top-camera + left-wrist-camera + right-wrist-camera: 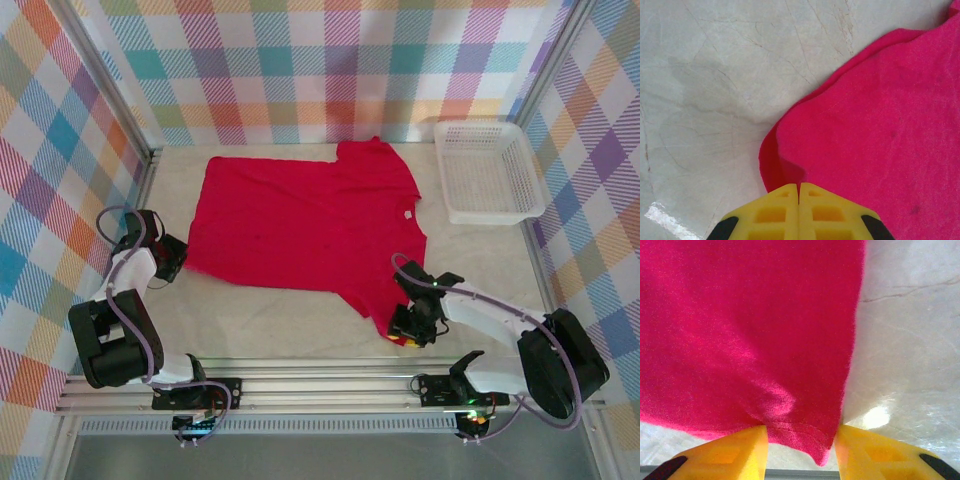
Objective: Fold the inside-out t-shirt
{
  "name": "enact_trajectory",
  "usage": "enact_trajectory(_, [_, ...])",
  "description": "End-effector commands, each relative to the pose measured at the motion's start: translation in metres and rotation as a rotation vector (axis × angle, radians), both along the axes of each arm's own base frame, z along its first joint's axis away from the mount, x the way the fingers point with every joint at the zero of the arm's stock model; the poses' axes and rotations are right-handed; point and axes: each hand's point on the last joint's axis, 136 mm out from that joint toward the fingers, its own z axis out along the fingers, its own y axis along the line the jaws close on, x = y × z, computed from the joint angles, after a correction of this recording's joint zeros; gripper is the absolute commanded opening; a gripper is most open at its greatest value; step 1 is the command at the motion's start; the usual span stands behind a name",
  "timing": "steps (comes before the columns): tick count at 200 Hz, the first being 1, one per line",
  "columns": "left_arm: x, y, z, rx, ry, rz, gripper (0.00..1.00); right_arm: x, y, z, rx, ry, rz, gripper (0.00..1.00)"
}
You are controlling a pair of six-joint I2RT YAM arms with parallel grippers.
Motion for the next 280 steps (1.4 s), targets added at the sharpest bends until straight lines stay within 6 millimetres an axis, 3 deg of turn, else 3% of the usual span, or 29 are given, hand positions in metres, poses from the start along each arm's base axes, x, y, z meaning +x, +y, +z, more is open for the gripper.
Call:
enact_trajectory(1, [0.005, -0.001, 0.019, 0.005, -0.039, 0.001, 0.0, 0.002, -0.002, -0.007, -0.019, -0.009, -0.031, 0.36])
enact_trajectory(17, [0.005, 0.0, 0.021, 0.011, -0.042, 0.001, 0.0, 0.003, -0.004, -0.008, -0.028, -0.018, -0.031, 0.29])
enact_trajectory(49, [0.004, 0.001, 0.027, 0.021, -0.045, -0.007, 0.0, 0.009, 0.0, -0.002, -0.019, -0.039, -0.03, 0.0])
enact_trajectory(69, [0.008, 0.002, 0.045, 0.034, -0.081, -0.01, 0.0, 0.031, 0.003, 0.025, -0.028, -0.134, -0.012, 0.0])
enact_trajectory(97, [0.028, 0.003, 0.094, 0.038, -0.177, -0.027, 0.0, 0.098, 0.006, 0.098, -0.045, -0.394, 0.01, 0.0])
enact_trajectory(113, [0.045, 0.003, 0.134, 0.039, -0.243, -0.042, 0.0, 0.143, 0.006, 0.148, -0.038, -0.557, -0.004, 0.0])
enact_trajectory(138, [0.061, 0.005, 0.197, 0.06, -0.352, -0.054, 0.0, 0.202, 0.001, 0.244, -0.012, -0.79, -0.02, 0.0])
enact_trajectory(164, [0.062, 0.002, 0.283, 0.106, -0.513, -0.072, 0.0, 0.228, -0.009, 0.354, -0.017, -1.016, -0.012, 0.0])
enact_trajectory(190, [0.034, -0.001, 0.377, 0.223, -0.697, -0.079, 0.0, 0.214, -0.02, 0.452, 0.0, -1.234, -0.008, 0.0])
enact_trajectory(218, [-0.012, -0.009, 0.459, 0.352, -0.896, -0.073, 0.0, 0.176, -0.034, 0.521, 0.035, -1.416, -0.007, 0.0])
enact_trajectory(246, [-0.058, -0.022, 0.512, 0.435, -1.046, -0.067, 0.0, 0.125, -0.054, 0.572, 0.072, -1.584, -0.015, 0.0])
enact_trajectory(280, [-0.114, -0.029, 0.551, 0.525, -1.138, -0.017, 0.0, 0.065, -0.079, 0.616, 0.098, -1.76, -0.046, 0.0])
